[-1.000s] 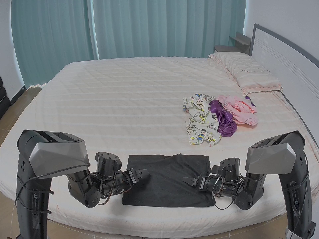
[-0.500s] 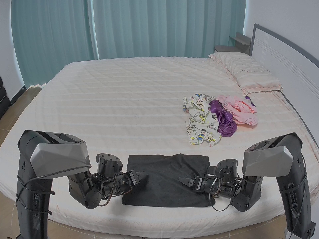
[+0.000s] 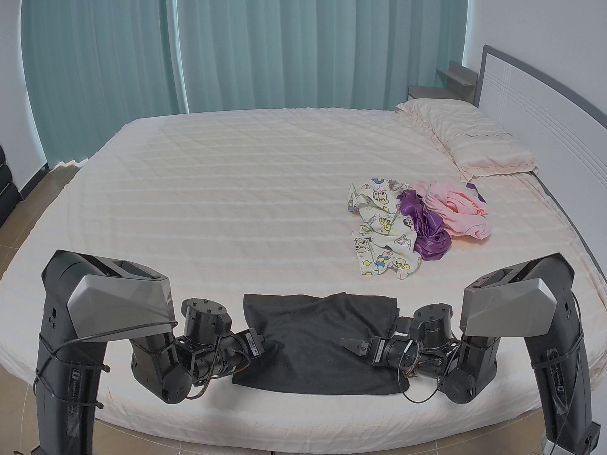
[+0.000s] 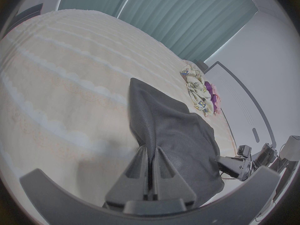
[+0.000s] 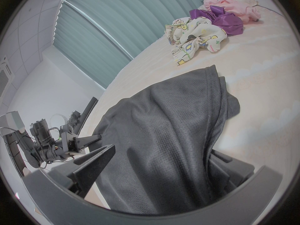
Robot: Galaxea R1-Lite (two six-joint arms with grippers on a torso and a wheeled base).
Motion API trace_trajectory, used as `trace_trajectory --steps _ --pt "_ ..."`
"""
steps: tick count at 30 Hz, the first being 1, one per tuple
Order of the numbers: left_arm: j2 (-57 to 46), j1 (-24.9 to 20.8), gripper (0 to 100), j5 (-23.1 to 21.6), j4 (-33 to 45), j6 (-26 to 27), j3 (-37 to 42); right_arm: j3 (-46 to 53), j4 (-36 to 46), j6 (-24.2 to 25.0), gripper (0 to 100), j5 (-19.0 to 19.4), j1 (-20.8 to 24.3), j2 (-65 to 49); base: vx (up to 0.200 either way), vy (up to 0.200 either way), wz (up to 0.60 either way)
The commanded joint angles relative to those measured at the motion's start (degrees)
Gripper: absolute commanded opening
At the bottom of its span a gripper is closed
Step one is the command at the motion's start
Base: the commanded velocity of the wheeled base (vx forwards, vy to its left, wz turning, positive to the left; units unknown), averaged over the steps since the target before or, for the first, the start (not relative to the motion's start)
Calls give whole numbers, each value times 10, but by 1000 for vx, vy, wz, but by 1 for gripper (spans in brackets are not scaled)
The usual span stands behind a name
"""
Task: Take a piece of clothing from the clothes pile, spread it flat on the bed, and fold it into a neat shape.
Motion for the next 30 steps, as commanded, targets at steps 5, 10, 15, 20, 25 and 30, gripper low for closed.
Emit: trace_trajectory --steps 5,10,15,20,25,30 --pt "-24 -4 0 -1 -1 -3 20 6 -9 7 0 0 0 0 0 0 0" --pt "-22 -3 0 -2 -1 -4 18 6 -9 6 0 0 0 1 0 0 0" --pt "-22 -3 0 -2 -1 -5 17 7 -10 7 0 0 0 0 0 0 0" --pt "-27 -3 0 1 -1 -26 14 20 -34 7 0 0 -1 -3 0 0 0" --pt "-40 -5 0 1 -1 -29 19 32 -63 7 0 1 -4 -7 0 -80 0" --pt "-56 -6 0 1 -1 -28 27 37 -82 7 0 1 -4 -4 0 -200 0"
